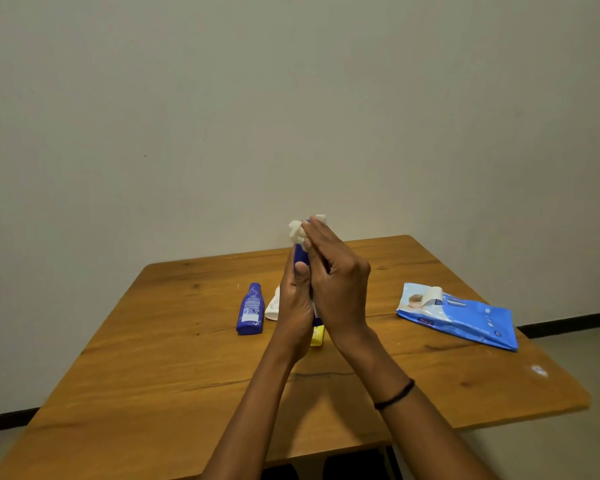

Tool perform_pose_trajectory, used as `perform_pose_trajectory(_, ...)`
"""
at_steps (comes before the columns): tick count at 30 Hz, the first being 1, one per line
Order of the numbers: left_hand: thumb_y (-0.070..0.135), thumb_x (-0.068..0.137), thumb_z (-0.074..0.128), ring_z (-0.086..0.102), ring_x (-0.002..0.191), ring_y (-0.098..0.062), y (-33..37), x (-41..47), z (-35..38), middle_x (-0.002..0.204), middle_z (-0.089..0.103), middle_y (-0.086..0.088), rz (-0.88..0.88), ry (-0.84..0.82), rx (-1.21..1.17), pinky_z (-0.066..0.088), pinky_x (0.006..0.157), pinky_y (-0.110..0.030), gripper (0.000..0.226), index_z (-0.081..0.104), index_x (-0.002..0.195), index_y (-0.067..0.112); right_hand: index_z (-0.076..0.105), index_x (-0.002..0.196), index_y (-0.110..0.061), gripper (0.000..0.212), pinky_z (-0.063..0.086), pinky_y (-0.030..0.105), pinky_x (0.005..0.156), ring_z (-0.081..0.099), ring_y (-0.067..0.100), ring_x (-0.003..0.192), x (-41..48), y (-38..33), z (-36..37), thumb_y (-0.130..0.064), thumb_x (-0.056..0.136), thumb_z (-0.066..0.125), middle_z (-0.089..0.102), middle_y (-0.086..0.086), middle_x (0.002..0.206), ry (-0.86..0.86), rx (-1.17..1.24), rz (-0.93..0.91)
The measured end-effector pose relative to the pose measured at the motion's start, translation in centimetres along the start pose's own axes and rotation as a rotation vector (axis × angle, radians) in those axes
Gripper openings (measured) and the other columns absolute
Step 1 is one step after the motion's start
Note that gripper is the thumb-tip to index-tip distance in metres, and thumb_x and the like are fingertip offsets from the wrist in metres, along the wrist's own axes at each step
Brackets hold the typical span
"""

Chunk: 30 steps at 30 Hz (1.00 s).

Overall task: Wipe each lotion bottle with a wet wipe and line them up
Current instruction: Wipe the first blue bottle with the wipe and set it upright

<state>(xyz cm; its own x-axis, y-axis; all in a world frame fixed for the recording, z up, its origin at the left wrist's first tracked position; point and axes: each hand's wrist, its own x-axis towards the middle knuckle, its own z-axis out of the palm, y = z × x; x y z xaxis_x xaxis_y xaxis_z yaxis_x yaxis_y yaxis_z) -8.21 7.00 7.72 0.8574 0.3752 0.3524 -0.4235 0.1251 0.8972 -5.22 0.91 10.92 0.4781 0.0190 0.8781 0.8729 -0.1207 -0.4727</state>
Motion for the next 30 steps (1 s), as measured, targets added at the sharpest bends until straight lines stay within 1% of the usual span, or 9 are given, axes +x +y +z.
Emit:
perform_pose_trajectory(5, 0.065, 0.085, 0.043, 0.064, 0.121, -0.023, 0.1, -0.1, 0.6, 0.131, 0.064, -0.001, -0.004, 0.04, -0.022, 0.058, 0.076, -0.029, 0.053, 0.047, 0.135, 0.047, 0.056, 0.131, -0.005, 0.042, 0.053, 0.032, 0.095, 0.057, 0.018, 0.124, 0.8, 0.1, 0.0, -0.001, 0.09, 0.065, 0.059, 0.005, 0.132, 0.058, 0.015, -0.042)
perform_pose_trajectory(8, 0.064, 0.091, 0.041, 0.059, 0.126, -0.031, -0.4, -0.4, 1.1, 0.139, 0.057, -0.01, 0.017, 0.057, 0.078, 0.06, 0.082, -0.036, 0.063, 0.037, 0.147, 0.037, 0.063, 0.126, -0.008, 0.032, 0.052, 0.018, 0.091, 0.059, 0.001, 0.116, 2.0, -0.3, -0.2, -0.009, 0.094, 0.063, 0.066, 0.0, 0.123, 0.083, 0.046, 0.035)
perform_pose_trajectory(10, 0.079, 0.082, 0.045, 0.06, 0.125, -0.024, -0.3, -0.2, 0.8, 0.14, 0.058, 0.003, 0.058, 0.074, 0.134, 0.059, 0.09, -0.039, 0.066, 0.041, 0.14, 0.049, 0.067, 0.119, -0.011, 0.024, 0.046, 0.006, 0.087, 0.054, -0.017, 0.106, 2.7, -0.5, -0.7, -0.011, 0.096, 0.061, 0.067, -0.01, 0.113, -0.013, 0.03, -0.006)
perform_pose_trajectory(12, 0.085, 0.074, 0.049, 0.059, 0.123, -0.007, 0.2, 0.0, 0.2, 0.132, 0.058, 0.03, 0.109, 0.07, 0.202, 0.058, 0.088, -0.026, 0.056, 0.042, 0.126, 0.069, 0.068, 0.114, -0.016, 0.02, 0.045, 0.005, 0.085, 0.055, -0.016, 0.1, 3.3, -0.6, -1.4, -0.014, 0.098, 0.057, 0.068, -0.01, 0.109, -0.133, 0.011, -0.052)
perform_pose_trajectory(15, 0.052, 0.096, 0.051, 0.052, 0.121, 0.014, 0.4, 0.0, -0.4, 0.125, 0.052, 0.046, 0.134, 0.039, 0.302, 0.052, 0.09, -0.013, 0.037, 0.039, 0.128, 0.066, 0.067, 0.113, -0.017, 0.019, 0.049, 0.011, 0.084, 0.061, -0.001, 0.095, 3.8, -0.4, -2.0, -0.021, 0.1, 0.054, 0.069, -0.008, 0.106, -0.247, -0.075, -0.059)
perform_pose_trajectory(18, 0.017, 0.102, 0.052, 0.047, 0.116, 0.025, -0.2, -0.1, -0.3, 0.129, 0.046, 0.038, 0.168, 0.011, 0.399, 0.043, 0.085, 0.0, 0.048, 0.034, 0.133, 0.049, 0.068, 0.11, -0.014, 0.017, 0.052, 0.017, 0.083, 0.065, 0.008, 0.092, 3.2, -0.4, -1.9, -0.018, 0.098, 0.056, 0.07, -0.003, 0.103, -0.219, -0.246, -0.039)
perform_pose_trajectory(22, 0.046, 0.098, 0.05, 0.058, 0.111, 0.015, 0.1, -0.4, -0.1, 0.115, 0.059, 0.043, 0.146, 0.001, 0.321, 0.05, 0.078, -0.006, 0.031, 0.042, 0.126, 0.057, 0.071, 0.111, -0.013, 0.02, 0.051, 0.017, 0.089, 0.065, 0.006, 0.101, 2.8, -0.1, -2.3, -0.019, 0.095, 0.061, 0.072, -0.003, 0.107, -0.189, -0.016, -0.009)
perform_pose_trajectory(25, 0.073, 0.083, 0.049, 0.069, 0.102, -0.001, 0.4, -0.4, -0.5, 0.114, 0.065, 0.031, 0.125, -0.076, 0.238, 0.056, 0.067, -0.016, 0.037, 0.049, 0.12, 0.069, 0.071, 0.111, -0.016, 0.02, 0.052, 0.017, 0.085, 0.065, 0.004, 0.101, 3.0, 0.3, -2.6, -0.021, 0.095, 0.059, 0.072, -0.008, 0.106, -0.229, 0.194, 0.039)
perform_pose_trajectory(30, 0.07, 0.084, 0.059, 0.07, 0.071, -0.019, -0.2, 0.0, -1.4, 0.095, 0.072, -0.001, 0.084, -0.136, 0.016, 0.06, 0.061, -0.034, 0.045, 0.058, 0.123, 0.047, 0.07, 0.11, -0.018, 0.019, 0.055, 0.024, 0.084, 0.066, 0.013, 0.105, 3.4, 0.6, -2.9, -0.014, 0.097, 0.056, 0.071, -0.009, 0.109, -0.351, 0.499, 0.177)
